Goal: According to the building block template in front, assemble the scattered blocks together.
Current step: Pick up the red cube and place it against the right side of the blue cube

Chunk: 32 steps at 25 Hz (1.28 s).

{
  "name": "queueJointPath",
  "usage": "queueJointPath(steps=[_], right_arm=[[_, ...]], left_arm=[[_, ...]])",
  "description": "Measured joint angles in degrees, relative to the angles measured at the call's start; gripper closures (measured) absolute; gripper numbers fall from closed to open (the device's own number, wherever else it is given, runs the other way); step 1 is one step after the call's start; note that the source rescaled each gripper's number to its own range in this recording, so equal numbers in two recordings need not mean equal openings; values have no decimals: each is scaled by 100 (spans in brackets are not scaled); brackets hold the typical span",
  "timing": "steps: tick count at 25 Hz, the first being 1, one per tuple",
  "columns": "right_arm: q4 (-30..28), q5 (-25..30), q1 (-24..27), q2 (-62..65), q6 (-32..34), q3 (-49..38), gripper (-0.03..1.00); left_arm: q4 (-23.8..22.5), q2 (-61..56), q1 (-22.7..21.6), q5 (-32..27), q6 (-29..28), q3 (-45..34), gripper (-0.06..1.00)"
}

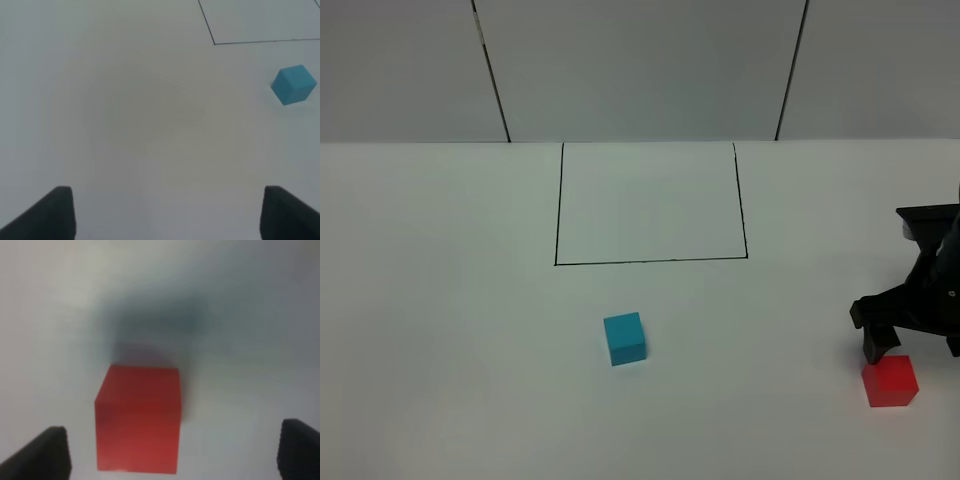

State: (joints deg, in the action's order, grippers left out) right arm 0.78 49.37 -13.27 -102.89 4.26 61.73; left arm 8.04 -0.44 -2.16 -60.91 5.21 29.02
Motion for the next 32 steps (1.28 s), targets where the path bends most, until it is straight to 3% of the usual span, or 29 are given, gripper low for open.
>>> queueJointPath(steps=[6, 20, 32], right_arm=[[34, -75, 0, -54, 0, -102, 11], [109, -914, 0, -54, 2, -623, 11], [266, -983, 0, -276, 2, -624, 11]], left_arm=[[0, 0, 0, 0, 0, 0, -6], [0, 0, 0, 0, 0, 0, -6], [0, 0, 0, 0, 0, 0, -6]])
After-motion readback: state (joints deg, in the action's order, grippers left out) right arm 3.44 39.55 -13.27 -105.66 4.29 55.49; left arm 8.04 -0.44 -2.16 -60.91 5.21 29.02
